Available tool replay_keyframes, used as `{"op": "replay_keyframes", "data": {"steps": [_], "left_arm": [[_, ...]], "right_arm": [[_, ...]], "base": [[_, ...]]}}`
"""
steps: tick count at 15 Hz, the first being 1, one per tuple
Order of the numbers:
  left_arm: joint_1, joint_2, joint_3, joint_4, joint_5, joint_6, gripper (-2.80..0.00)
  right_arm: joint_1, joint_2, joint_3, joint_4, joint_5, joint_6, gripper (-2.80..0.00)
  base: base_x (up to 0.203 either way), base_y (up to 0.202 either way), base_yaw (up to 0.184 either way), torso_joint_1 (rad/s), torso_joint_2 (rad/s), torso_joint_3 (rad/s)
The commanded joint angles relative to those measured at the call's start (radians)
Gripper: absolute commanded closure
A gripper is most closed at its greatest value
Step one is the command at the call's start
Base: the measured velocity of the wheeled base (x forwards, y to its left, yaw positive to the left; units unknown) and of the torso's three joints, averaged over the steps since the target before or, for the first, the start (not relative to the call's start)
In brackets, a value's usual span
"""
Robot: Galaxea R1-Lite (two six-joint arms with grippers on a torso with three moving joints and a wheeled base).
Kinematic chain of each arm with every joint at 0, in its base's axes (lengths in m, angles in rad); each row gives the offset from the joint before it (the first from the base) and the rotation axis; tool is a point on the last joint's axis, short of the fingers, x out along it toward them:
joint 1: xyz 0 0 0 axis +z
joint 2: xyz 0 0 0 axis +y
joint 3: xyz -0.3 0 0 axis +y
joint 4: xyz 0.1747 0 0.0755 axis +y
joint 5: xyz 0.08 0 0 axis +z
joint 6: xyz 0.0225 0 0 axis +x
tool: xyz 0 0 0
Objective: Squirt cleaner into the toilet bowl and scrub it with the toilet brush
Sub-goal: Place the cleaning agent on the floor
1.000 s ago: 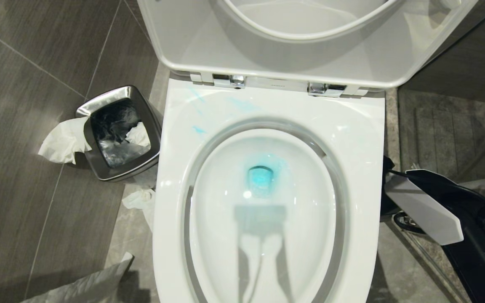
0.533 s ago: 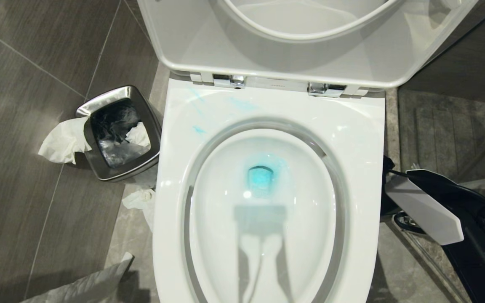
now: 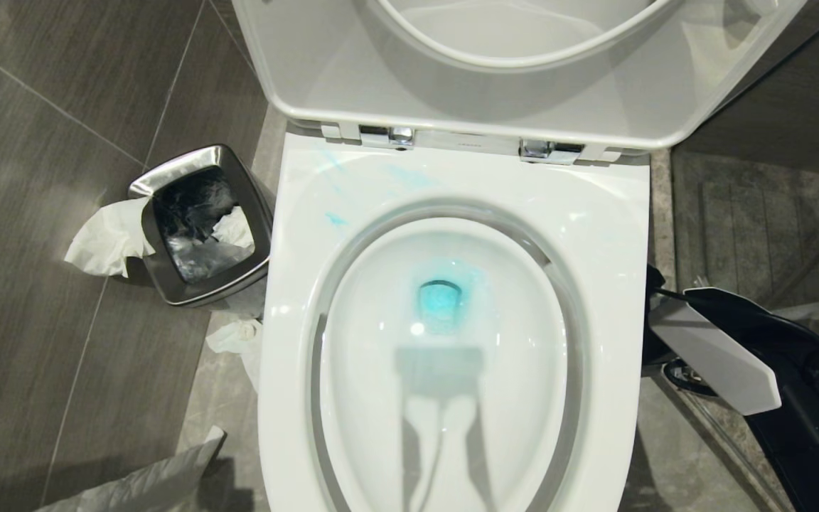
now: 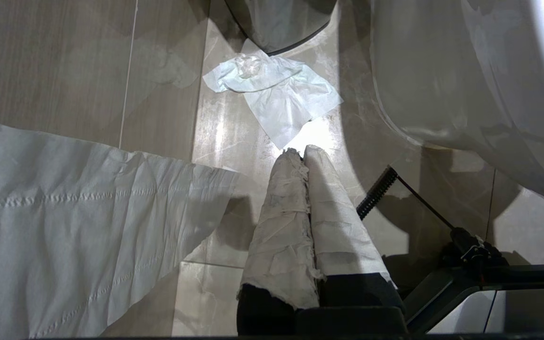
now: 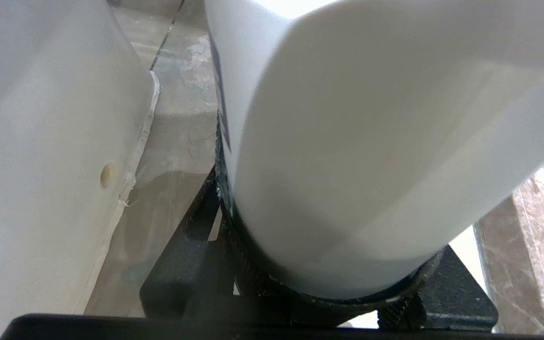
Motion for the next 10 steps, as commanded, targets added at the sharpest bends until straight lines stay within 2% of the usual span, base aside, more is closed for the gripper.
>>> {"op": "replay_keyframes", "data": {"steps": [1, 3, 4, 7, 10], "left_arm": [[0.0, 0.002, 0.0, 0.001, -0.001, -0.001, 0.0], [0.0, 0.002, 0.0, 0.001, -0.001, -0.001, 0.0], [0.0, 0.002, 0.0, 0.001, 0.0, -0.001, 0.0], [0.0, 0.002, 0.0, 0.001, -0.001, -0.001, 0.0], [0.0, 0.002, 0.0, 0.001, 0.0, -0.001, 0.0]], "right_arm": [[-0.001, 0.004, 0.012, -0.007, -0.012, -0.002, 0.0], [-0.001, 0.005, 0.018, -0.007, -0.012, -0.006, 0.0], [0.0, 0.008, 0.018, -0.007, -0.012, -0.006, -2.8], [-0.001, -0.006, 0.023, -0.007, -0.012, -0.004, -2.8], [0.004, -0.067, 0.129, -0.007, -0.012, -0.004, -2.8]], "base": [[0.0, 0.0, 0.0, 0.0, 0.0, 0.0], [0.0, 0.0, 0.0, 0.0, 0.0, 0.0], [0.0, 0.0, 0.0, 0.0, 0.0, 0.0], [0.0, 0.0, 0.0, 0.0, 0.0, 0.0], [0.0, 0.0, 0.0, 0.0, 0.0, 0.0]]}}
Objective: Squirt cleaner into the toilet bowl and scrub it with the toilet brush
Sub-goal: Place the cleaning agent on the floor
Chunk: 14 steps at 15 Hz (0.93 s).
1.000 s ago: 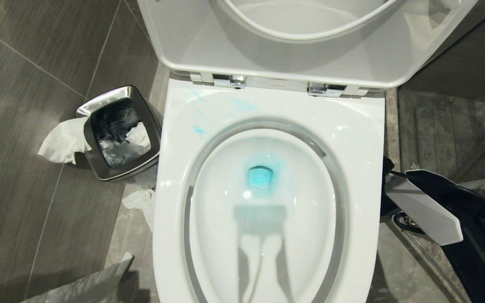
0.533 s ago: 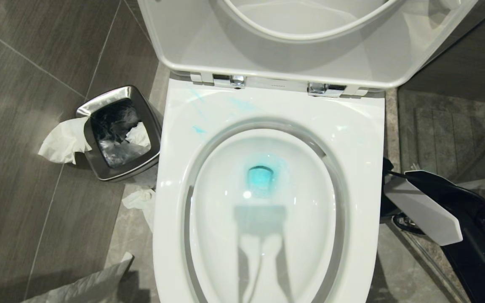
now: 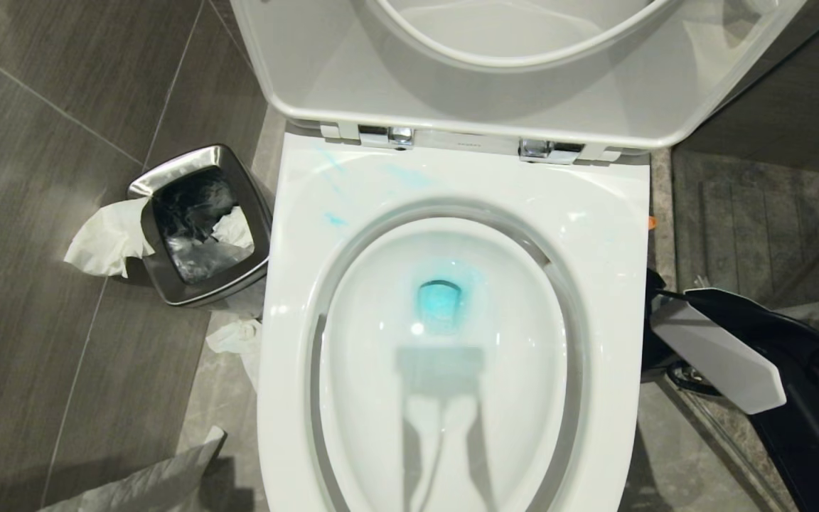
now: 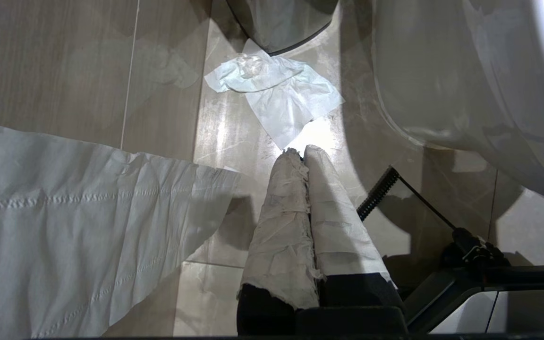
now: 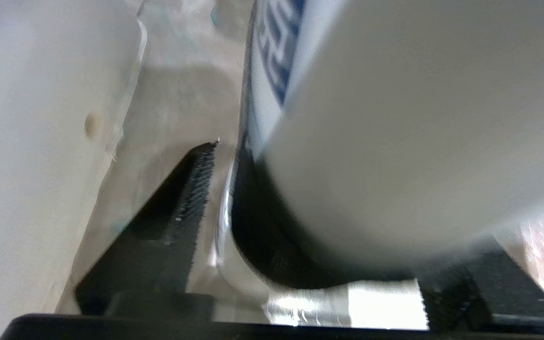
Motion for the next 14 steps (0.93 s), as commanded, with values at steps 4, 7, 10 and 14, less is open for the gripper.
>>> {"op": "replay_keyframes", "data": {"steps": [4, 7, 10, 14], "left_arm": [[0.0, 0.002, 0.0, 0.0, -0.001, 0.0, 0.0], [0.0, 0.002, 0.0, 0.0, -0.001, 0.0, 0.0], [0.0, 0.002, 0.0, 0.0, -0.001, 0.0, 0.0], [0.0, 0.002, 0.0, 0.001, -0.001, 0.0, 0.0]], "right_arm": [[0.026, -0.209, 0.378, -0.011, -0.004, -0.002, -2.8], [0.052, -0.4, 0.686, -0.011, -0.022, 0.01, -2.8], [0.072, -0.594, 0.916, -0.011, -0.043, 0.035, -2.8], [0.077, -0.801, 1.058, -0.011, -0.084, 0.041, -2.8]], "base": [[0.0, 0.0, 0.0, 0.0, 0.0, 0.0], [0.0, 0.0, 0.0, 0.0, 0.0, 0.0], [0.0, 0.0, 0.0, 0.0, 0.0, 0.0], [0.0, 0.0, 0.0, 0.0, 0.0, 0.0]]}}
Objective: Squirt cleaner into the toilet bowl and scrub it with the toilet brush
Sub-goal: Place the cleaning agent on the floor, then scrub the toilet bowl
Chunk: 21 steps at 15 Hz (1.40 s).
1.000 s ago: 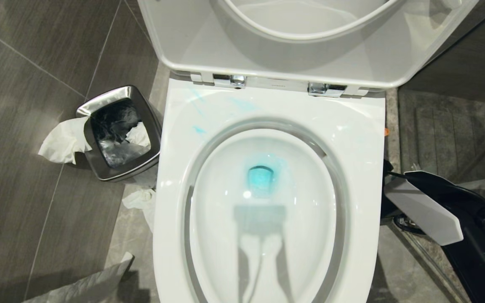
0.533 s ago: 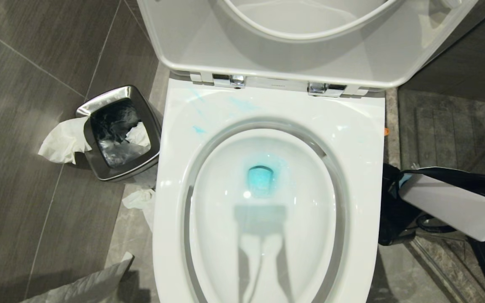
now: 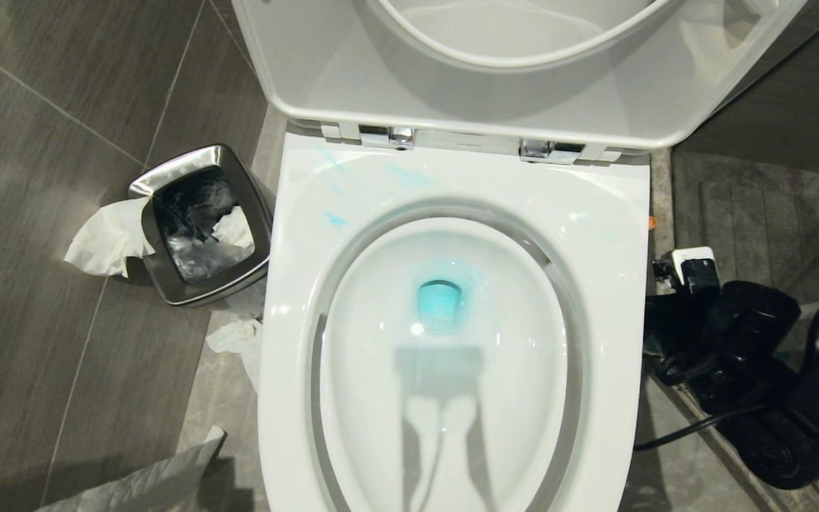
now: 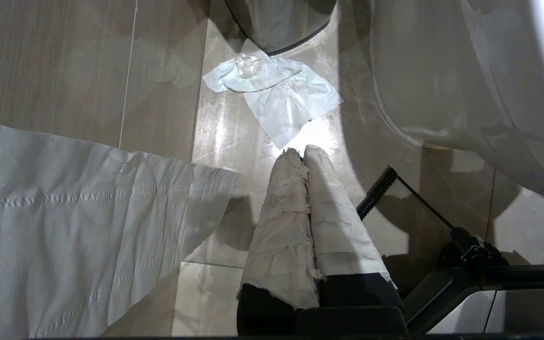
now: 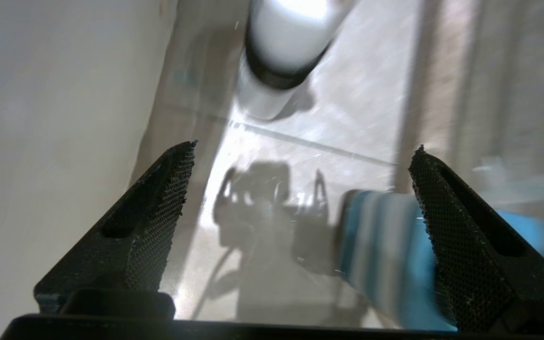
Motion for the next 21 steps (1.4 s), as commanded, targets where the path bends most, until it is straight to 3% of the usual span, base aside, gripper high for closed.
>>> {"op": "replay_keyframes", "data": {"steps": [1, 2, 7, 17, 21], "left_arm": [[0.0, 0.002, 0.0, 0.0, 0.0, -0.001, 0.0], [0.0, 0.002, 0.0, 0.0, 0.0, -0.001, 0.0], [0.0, 0.002, 0.0, 0.0, 0.0, -0.001, 0.0], [0.0, 0.002, 0.0, 0.0, 0.0, -0.001, 0.0], [0.0, 0.002, 0.0, 0.0, 0.0, -0.001, 0.0]], "right_arm": [[0.002, -0.173, 0.047, -0.009, -0.025, -0.008, -2.8], [0.001, -0.215, 0.05, -0.009, -0.036, -0.02, 0.0], [-0.002, -0.375, 0.073, -0.009, -0.075, -0.085, 0.0], [-0.006, -0.545, 0.138, -0.009, -0.09, -0.116, 0.0], [-0.004, -0.668, 0.126, -0.009, -0.095, -0.241, 0.0]], "base": [[0.0, 0.0, 0.0, 0.0, 0.0, 0.0], [0.0, 0.0, 0.0, 0.0, 0.0, 0.0], [0.0, 0.0, 0.0, 0.0, 0.0, 0.0], [0.0, 0.0, 0.0, 0.0, 0.0, 0.0], [0.0, 0.0, 0.0, 0.0, 0.0, 0.0]]}}
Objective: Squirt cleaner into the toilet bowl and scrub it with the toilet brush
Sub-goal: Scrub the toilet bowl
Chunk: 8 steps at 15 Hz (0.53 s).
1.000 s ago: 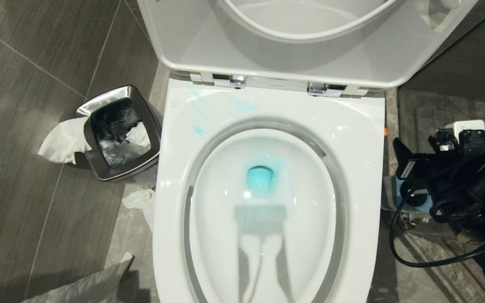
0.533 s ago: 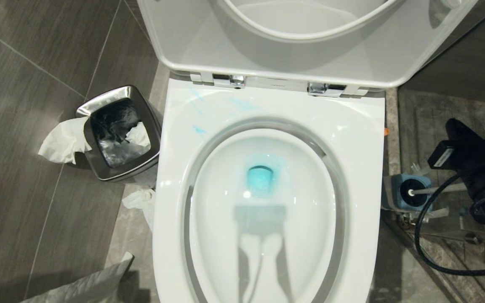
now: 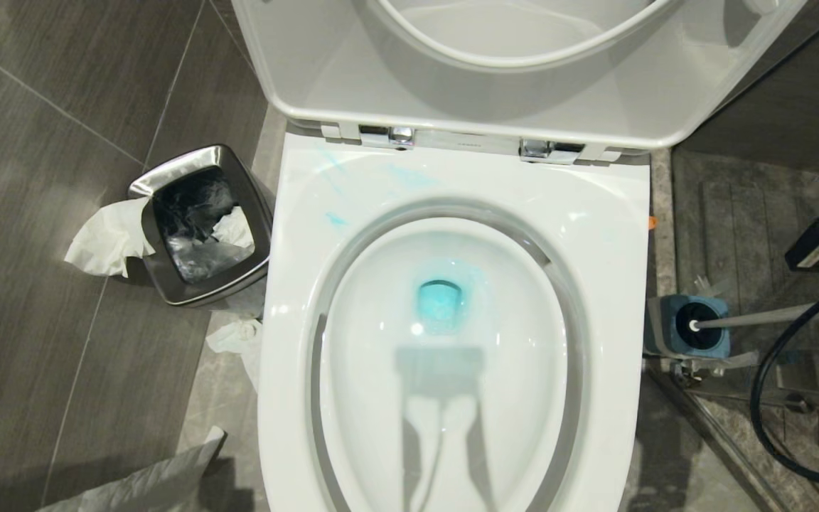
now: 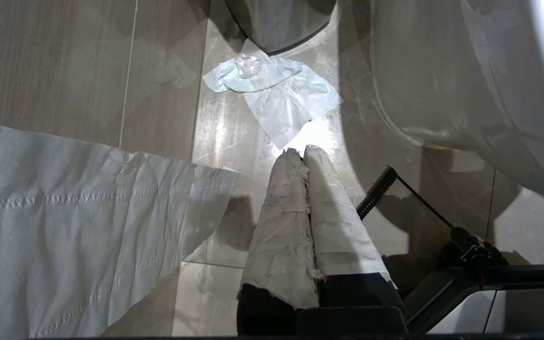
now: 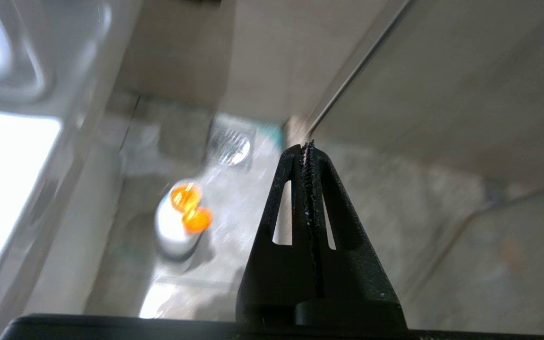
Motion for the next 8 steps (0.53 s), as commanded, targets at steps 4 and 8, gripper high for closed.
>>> {"op": "replay_keyframes", "data": {"steps": [4, 8], "left_arm": [[0.0, 0.002, 0.0, 0.0, 0.0, 0.0, 0.0], [0.0, 0.002, 0.0, 0.0, 0.0, 0.0, 0.0]], "right_arm": [[0.002, -0.194, 0.073, -0.008, -0.063, -0.232, 0.0], [0.013, -0.288, 0.132, 0.097, -0.089, -0.247, 0.0]], "base": [[0.0, 0.0, 0.0, 0.0, 0.0, 0.0], [0.0, 0.0, 0.0, 0.0, 0.0, 0.0]]}}
